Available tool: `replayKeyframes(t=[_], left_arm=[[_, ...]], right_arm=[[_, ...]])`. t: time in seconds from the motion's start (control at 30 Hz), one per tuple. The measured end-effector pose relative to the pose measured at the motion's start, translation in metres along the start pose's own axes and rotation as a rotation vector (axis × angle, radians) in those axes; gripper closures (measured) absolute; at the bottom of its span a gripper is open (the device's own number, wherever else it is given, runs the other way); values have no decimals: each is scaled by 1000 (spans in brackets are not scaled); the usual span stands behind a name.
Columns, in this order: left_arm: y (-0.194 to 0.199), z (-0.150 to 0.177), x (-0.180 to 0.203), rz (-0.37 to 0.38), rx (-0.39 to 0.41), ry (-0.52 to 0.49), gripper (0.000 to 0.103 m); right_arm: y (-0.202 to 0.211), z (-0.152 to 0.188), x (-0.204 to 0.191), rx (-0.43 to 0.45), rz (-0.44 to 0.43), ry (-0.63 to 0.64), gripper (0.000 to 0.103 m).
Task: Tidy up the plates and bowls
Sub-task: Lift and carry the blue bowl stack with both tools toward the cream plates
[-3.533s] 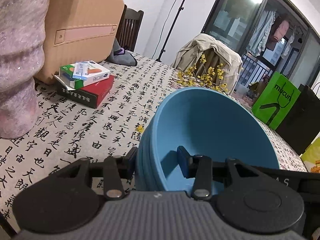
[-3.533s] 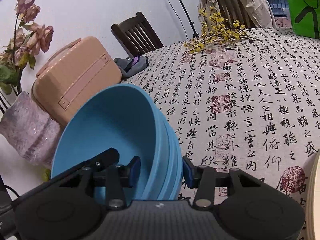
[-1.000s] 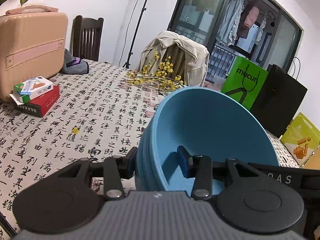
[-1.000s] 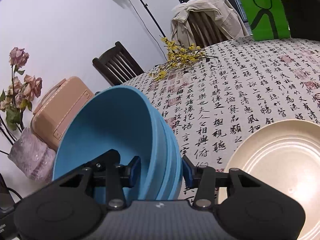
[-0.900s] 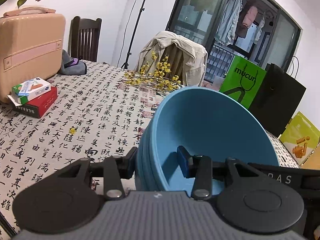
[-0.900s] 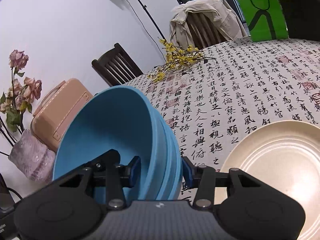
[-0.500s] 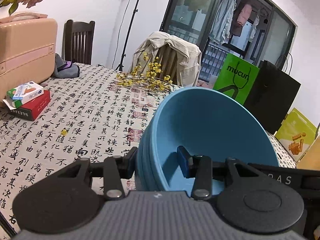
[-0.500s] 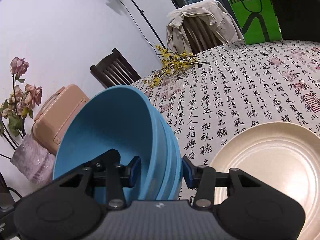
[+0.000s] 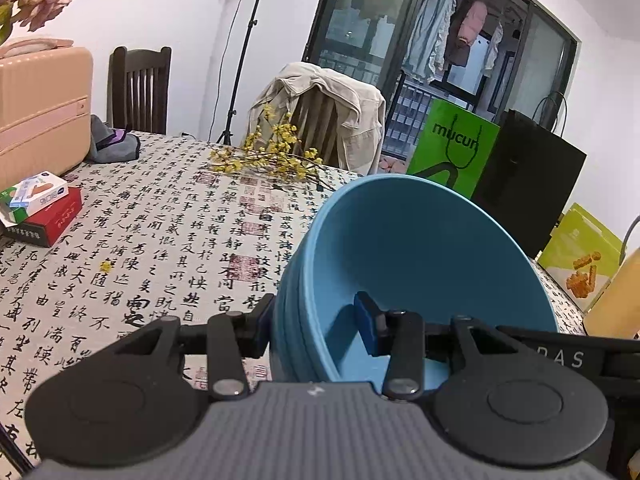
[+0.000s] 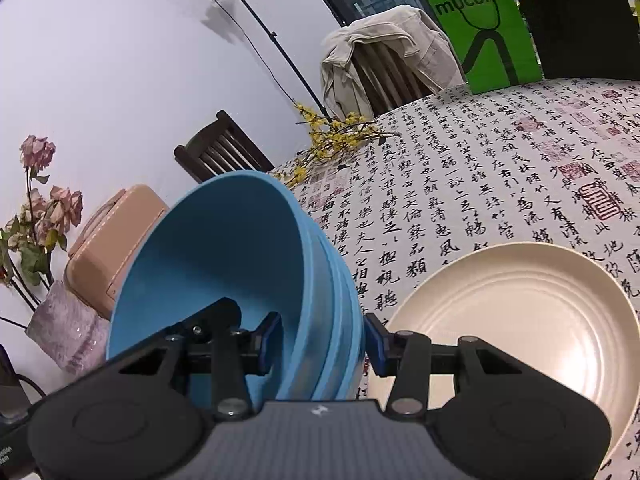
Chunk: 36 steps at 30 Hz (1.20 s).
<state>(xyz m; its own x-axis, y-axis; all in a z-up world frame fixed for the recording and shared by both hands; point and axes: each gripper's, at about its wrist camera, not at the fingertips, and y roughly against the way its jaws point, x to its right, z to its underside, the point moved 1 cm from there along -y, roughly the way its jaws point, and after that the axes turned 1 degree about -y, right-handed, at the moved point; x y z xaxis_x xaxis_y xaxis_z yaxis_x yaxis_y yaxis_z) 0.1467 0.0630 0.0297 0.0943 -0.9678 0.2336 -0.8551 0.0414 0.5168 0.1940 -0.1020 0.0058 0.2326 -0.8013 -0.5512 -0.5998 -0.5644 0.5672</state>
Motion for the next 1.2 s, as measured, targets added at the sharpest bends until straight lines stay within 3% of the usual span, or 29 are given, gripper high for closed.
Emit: replayKeyframes(t=[0.57,1.2], left_arm=[[-4,4,32,35,-1,-46,60],[-19,20,69,104,-62,-77,60]], right_arm=[[32,0,25,47,22,-27,58],[61,4,69,86,71,-107,58]])
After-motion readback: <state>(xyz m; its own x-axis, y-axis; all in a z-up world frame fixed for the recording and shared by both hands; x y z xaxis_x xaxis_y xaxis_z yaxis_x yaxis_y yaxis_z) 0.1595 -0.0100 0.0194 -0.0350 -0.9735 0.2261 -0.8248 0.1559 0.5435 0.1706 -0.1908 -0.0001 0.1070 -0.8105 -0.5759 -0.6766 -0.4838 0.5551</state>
